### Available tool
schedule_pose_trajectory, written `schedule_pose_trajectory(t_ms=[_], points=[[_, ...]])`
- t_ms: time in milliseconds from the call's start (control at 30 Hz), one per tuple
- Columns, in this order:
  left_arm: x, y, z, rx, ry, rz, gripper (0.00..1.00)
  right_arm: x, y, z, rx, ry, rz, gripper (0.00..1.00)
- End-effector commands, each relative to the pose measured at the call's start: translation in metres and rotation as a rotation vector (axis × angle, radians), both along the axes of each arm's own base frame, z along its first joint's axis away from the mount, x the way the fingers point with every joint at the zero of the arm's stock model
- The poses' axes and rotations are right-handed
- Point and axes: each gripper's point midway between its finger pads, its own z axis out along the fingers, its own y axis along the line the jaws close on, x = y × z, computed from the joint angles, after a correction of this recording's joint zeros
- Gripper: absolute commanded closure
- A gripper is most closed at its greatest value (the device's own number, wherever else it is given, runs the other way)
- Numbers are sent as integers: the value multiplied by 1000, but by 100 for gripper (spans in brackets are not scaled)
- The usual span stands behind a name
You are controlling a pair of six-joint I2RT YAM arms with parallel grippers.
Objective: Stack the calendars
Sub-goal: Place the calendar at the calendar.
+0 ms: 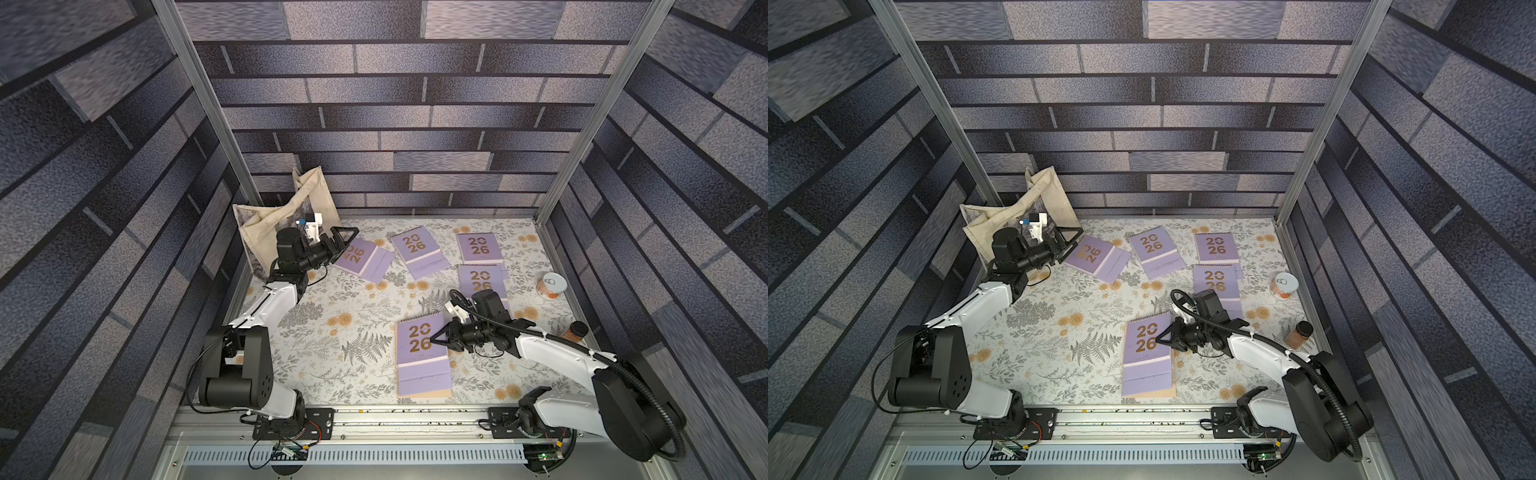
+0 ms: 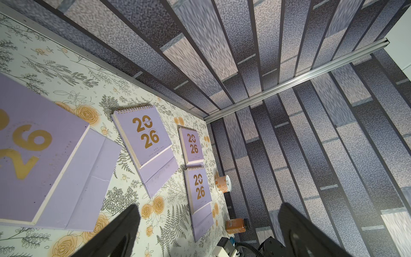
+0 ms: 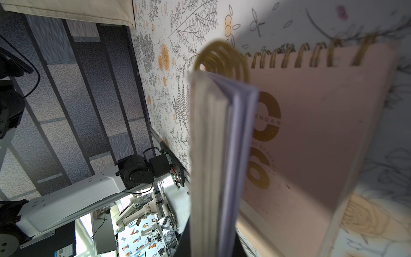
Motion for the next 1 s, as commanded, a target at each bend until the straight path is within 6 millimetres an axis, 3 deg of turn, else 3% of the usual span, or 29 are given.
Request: schedule_pose_trajectory(t_ms=[0,800,967], points=[[-3,-3,-3,-8,0,-19,0,2,4,0,17,-10,12,100],[-3,-4,-4,-10,3,-23,0,-4,-4,-31,-98,48,43,100],[-3,-4,-3,-9,0,-25,0,-4,-8,-37,-124,58,34,92]])
